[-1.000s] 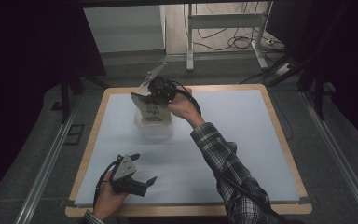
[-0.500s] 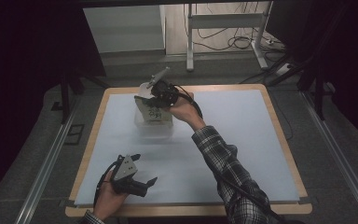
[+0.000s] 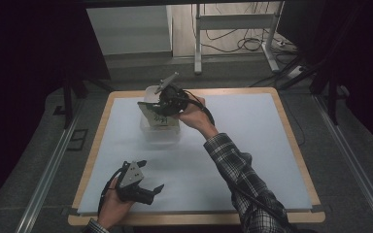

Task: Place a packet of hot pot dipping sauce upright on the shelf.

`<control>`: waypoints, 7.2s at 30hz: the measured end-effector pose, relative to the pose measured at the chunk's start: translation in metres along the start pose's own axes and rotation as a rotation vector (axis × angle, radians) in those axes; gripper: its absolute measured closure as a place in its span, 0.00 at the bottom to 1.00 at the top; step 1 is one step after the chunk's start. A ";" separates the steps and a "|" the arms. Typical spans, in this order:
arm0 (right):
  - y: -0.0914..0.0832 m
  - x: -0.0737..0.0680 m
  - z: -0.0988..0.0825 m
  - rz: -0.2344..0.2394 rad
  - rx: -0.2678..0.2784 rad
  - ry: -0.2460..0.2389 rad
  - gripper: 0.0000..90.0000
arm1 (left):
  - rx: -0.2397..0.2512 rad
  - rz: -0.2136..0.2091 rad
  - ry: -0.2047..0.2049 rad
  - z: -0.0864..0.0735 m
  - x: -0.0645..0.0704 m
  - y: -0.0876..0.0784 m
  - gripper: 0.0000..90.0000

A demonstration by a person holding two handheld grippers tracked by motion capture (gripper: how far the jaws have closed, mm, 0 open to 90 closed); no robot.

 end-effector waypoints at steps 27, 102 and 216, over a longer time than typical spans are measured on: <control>-0.014 -0.002 -0.002 -0.036 0.018 0.035 0.22 | 0.000 -0.051 -0.050 -0.002 -0.006 0.001 0.00; -0.073 -0.037 -0.080 0.013 0.087 0.175 0.00 | 0.019 -0.028 -0.008 -0.002 -0.002 0.000 0.00; -0.179 -0.133 -0.272 -0.175 0.024 0.392 0.00 | 0.003 -0.021 0.002 -0.005 0.000 0.000 0.00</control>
Point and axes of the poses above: each handheld gripper's, and its own axes: y roughly forward along the jaws, z roughly out of its top, x roughly to its right, the point moved 1 cm from there along y, roughly forward along the jaws, and after that the axes turned 12 degrees about -y, right-handed, at the moved point
